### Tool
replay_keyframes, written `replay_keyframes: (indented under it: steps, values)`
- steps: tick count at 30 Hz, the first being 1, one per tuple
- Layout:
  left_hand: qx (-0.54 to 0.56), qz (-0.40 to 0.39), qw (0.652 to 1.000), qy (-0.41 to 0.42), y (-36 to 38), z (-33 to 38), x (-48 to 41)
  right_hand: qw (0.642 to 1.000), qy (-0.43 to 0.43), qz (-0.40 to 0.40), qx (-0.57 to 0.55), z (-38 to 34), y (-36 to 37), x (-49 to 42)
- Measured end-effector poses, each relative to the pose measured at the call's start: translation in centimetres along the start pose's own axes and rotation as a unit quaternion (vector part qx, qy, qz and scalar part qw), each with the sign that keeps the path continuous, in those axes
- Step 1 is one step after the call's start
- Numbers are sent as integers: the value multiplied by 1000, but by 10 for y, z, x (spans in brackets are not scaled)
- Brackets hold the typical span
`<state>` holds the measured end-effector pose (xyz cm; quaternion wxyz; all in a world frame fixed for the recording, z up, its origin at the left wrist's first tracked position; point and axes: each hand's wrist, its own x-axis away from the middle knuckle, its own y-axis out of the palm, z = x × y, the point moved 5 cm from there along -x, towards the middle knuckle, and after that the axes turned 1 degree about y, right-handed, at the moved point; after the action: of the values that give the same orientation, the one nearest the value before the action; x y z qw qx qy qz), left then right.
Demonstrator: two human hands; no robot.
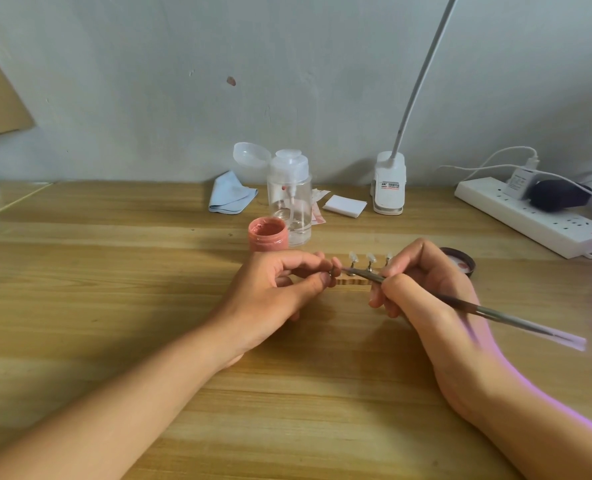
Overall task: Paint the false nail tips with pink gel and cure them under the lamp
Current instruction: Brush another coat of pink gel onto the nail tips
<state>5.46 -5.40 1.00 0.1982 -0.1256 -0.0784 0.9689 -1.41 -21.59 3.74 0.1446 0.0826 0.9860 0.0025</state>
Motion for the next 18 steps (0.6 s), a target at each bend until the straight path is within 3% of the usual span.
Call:
replay_keyframes:
  steps: [18]
  values:
    - [-5,14,1000,-12,0,2,0,1000,-2,9,-29,5,-3,1]
